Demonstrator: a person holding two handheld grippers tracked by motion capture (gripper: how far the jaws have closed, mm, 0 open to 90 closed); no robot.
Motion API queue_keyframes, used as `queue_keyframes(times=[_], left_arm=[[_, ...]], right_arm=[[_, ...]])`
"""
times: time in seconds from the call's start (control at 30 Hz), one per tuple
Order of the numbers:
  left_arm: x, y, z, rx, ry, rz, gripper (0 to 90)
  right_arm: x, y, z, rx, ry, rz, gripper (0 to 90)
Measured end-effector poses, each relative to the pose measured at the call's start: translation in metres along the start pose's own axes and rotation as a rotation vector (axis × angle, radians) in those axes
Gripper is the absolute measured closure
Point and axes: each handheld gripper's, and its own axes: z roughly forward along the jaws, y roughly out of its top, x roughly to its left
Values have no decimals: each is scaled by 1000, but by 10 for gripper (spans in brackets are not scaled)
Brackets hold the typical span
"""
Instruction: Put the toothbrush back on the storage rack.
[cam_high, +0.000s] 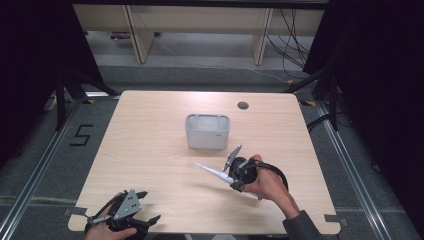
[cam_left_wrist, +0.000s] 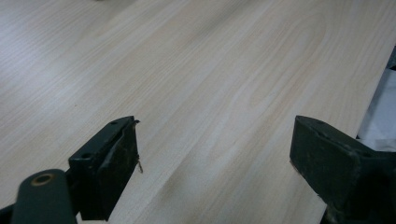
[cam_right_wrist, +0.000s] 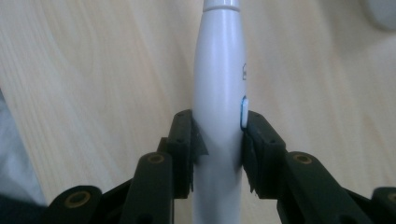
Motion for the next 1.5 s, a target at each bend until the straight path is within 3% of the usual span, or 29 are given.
queue_keyframes(times=[0.03, 0.1, 0.3, 0.43, 0.53, 0.57, 0.63, 0.7, 0.8, 0.83, 0.97, 1.0, 1.07, 1.13, 1.17, 1.2, 1.23, 1.33, 1.4, 1.43, 1.5], left_arm=[[0, 0, 0, 0, 0, 0, 147], [0, 0, 1, 8, 10, 6, 148], [0, 0, 0, -2, 5, -3, 147], [0, 0, 0, 1, 7, 2, 148], [-1, 0, 0, 0, 5, -11, 148], [0, 0, -1, 1, 9, 5, 148], [-1, 0, 1, -15, 1, -17, 148], [0, 0, 0, 1, 2, 1, 148], [0, 0, 0, 1, 1, -6, 147], [0, 0, 0, -1, 1, 1, 148], [0, 0, 0, -12, 8, -14, 147], [1, 0, -1, 1, 15, 8, 147], [-1, 0, 0, -13, 10, -14, 148], [0, 0, 0, -15, 14, -14, 147], [-1, 0, 0, -18, 16, -14, 148], [0, 0, 0, -1, 21, 4, 148], [0, 0, 0, -13, 10, -12, 148], [-1, 0, 0, -19, 16, -15, 148], [1, 0, -1, 2, 19, 8, 148], [1, 0, -1, 3, 20, 10, 148], [0, 0, 0, -19, 15, -15, 148]], right_arm=[[-3, -1, -3, -67, -13, -8, 666], [-6, -3, -8, -108, -7, 4, 666], [-17, -10, -16, -269, -56, 82, 666], [-23, -11, -18, -314, -77, 96, 665], [-26, -12, -20, -341, -66, 101, 666], [-26, -12, -20, -358, -65, 125, 666], [-27, -13, -23, -379, -60, 127, 665], [-30, -13, -26, -420, -56, 120, 665], [-32, -14, -29, -480, -70, 185, 665], [-33, -13, -29, -494, -78, 173, 665], [-38, -12, -33, -549, -83, 200, 665], [-40, -12, -34, -565, -93, 194, 665], [-42, -11, -35, -599, -99, 216, 665], [-46, -10, -36, -621, -98, 206, 665], [-45, -9, -36, -626, -87, 234, 665], [-47, -8, -37, -638, -94, 217, 665], [-45, -7, -38, -645, -95, 237, 665], [-49, -4, -41, -683, -114, 233, 665], [-49, -2, -44, -697, -91, 264, 665], [-50, 0, -45, -720, -101, 278, 665], [-55, 2, -47, -740, -103, 267, 665]])
